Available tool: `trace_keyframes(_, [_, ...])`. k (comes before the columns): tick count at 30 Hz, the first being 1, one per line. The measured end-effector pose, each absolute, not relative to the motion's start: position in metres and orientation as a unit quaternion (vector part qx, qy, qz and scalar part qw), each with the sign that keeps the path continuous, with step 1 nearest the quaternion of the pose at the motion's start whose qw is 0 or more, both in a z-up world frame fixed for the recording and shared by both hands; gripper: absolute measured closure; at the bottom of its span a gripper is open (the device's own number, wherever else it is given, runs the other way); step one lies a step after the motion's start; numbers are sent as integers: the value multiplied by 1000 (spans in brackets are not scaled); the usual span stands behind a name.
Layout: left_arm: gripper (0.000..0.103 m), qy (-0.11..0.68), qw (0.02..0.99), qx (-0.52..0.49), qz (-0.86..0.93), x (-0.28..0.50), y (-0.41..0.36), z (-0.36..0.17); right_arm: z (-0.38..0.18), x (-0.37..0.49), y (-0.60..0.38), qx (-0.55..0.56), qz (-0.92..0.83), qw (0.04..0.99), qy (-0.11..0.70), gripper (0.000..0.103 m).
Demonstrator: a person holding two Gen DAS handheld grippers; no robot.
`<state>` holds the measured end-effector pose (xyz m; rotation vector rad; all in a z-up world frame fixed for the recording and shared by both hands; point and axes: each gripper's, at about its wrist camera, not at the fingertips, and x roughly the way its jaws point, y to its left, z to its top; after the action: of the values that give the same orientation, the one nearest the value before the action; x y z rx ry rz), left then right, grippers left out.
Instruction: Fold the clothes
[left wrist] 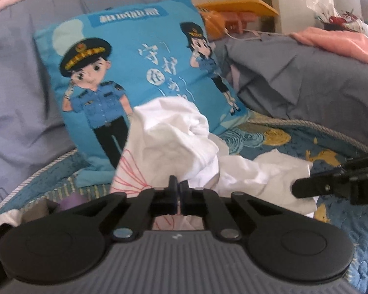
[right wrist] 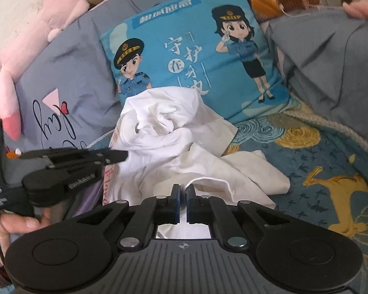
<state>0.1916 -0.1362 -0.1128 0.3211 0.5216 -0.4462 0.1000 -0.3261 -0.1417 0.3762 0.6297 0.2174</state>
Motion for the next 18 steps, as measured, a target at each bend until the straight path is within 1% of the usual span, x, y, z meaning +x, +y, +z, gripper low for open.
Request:
trace_keyframes(7, [102,232,943,136,-194,150,-108,-68,-107,68,-333,179,96,940,275,99])
trace_keyframes(10, [102,219,952,109,-185,134,-87,-41,-80,49,-336,174,94,947,253,99])
trace_keyframes(18, [102,188,963,89,-170,69,-62,31,10,-8,-338,156,99,965,189,99])
